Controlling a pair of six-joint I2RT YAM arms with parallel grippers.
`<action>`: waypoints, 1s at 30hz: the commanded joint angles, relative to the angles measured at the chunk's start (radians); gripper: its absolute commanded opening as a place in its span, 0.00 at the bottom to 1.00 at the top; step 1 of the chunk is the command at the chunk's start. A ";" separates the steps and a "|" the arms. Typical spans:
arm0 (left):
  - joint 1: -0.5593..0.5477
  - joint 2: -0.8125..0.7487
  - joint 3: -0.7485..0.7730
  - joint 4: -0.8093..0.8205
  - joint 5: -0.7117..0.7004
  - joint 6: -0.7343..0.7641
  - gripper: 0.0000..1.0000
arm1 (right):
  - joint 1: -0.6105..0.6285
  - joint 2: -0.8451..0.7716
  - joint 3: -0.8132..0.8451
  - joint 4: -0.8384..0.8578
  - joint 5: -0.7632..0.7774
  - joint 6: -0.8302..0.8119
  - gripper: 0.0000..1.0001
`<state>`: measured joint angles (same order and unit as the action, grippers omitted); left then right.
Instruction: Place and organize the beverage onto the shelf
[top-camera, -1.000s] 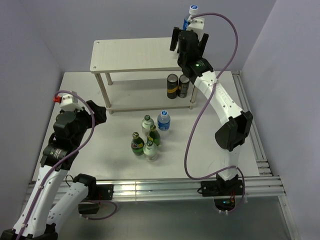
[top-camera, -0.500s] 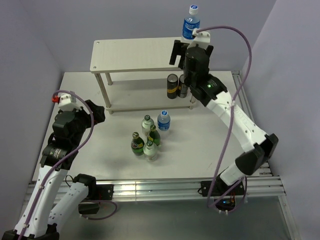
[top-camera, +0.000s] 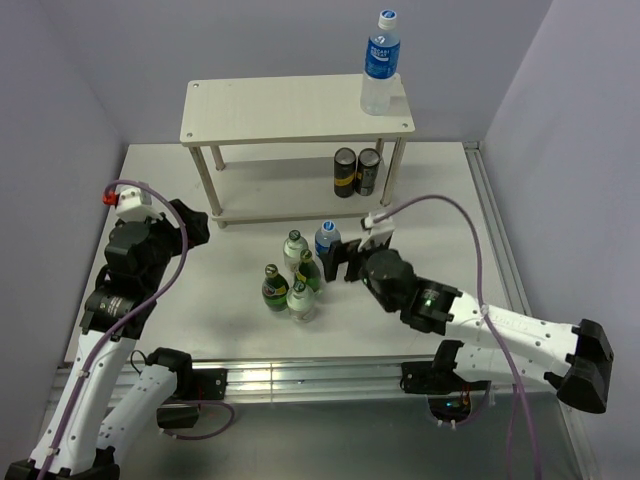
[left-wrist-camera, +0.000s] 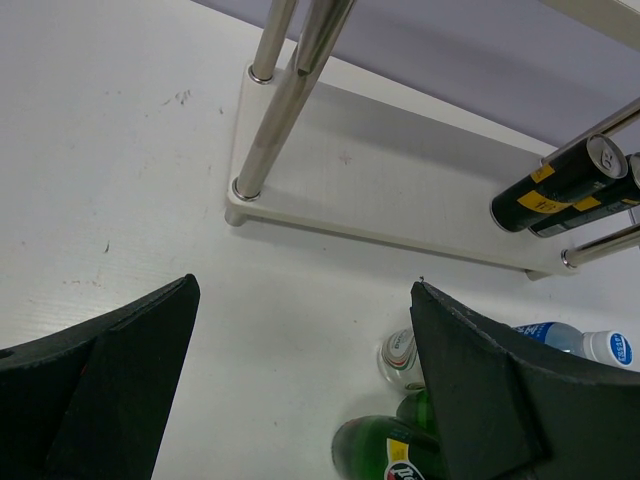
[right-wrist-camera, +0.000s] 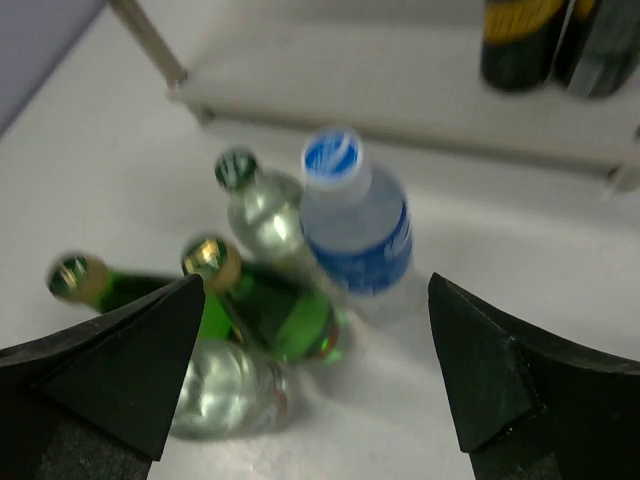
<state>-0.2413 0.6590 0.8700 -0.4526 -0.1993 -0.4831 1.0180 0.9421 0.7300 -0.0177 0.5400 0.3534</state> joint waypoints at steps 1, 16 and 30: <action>0.010 -0.007 0.009 0.032 0.012 0.009 0.94 | 0.047 -0.016 -0.133 0.139 0.009 0.135 1.00; 0.019 -0.012 0.006 0.031 0.015 0.009 0.94 | 0.036 0.379 -0.190 0.420 0.133 0.176 1.00; 0.019 -0.010 0.007 0.034 0.029 0.008 0.94 | 0.010 0.624 -0.112 0.603 0.277 0.145 1.00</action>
<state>-0.2283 0.6582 0.8700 -0.4526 -0.1902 -0.4831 1.0332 1.5257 0.5762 0.4515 0.7410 0.4976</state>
